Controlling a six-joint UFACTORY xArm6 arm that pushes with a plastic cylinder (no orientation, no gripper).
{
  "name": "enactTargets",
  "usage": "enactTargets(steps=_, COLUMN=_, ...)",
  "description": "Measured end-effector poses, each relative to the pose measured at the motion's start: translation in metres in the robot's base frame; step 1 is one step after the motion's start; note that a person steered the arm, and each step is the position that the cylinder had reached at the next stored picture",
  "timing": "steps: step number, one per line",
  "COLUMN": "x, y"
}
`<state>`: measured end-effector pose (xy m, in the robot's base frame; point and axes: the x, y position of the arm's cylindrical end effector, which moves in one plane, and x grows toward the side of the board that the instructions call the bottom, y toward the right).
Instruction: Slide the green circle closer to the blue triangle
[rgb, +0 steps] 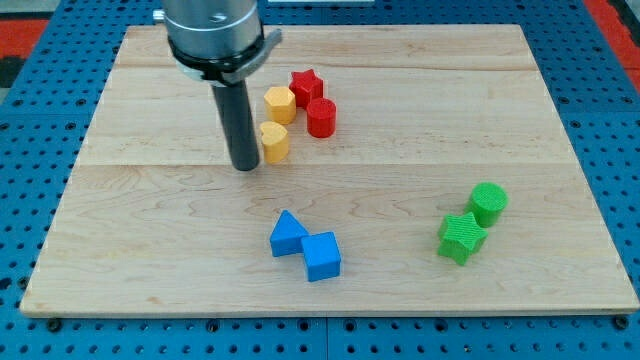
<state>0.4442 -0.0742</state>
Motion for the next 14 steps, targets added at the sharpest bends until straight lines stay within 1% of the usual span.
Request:
enactTargets(steps=1, x=-0.019, y=0.023)
enactTargets(steps=2, x=-0.044, y=0.028)
enactTargets(steps=3, x=-0.022, y=0.046)
enactTargets(steps=4, x=-0.021, y=0.162)
enactTargets(steps=5, x=0.001, y=0.269)
enactTargets(steps=6, x=0.032, y=0.278)
enactTargets(steps=7, x=0.055, y=0.246)
enactTargets(steps=8, x=0.069, y=0.247)
enactTargets(steps=9, x=0.076, y=0.294)
enactTargets(steps=10, x=0.100, y=0.290)
enactTargets(steps=12, x=0.098, y=0.174)
enactTargets(steps=13, x=0.089, y=0.140)
enactTargets(steps=14, x=0.065, y=0.147)
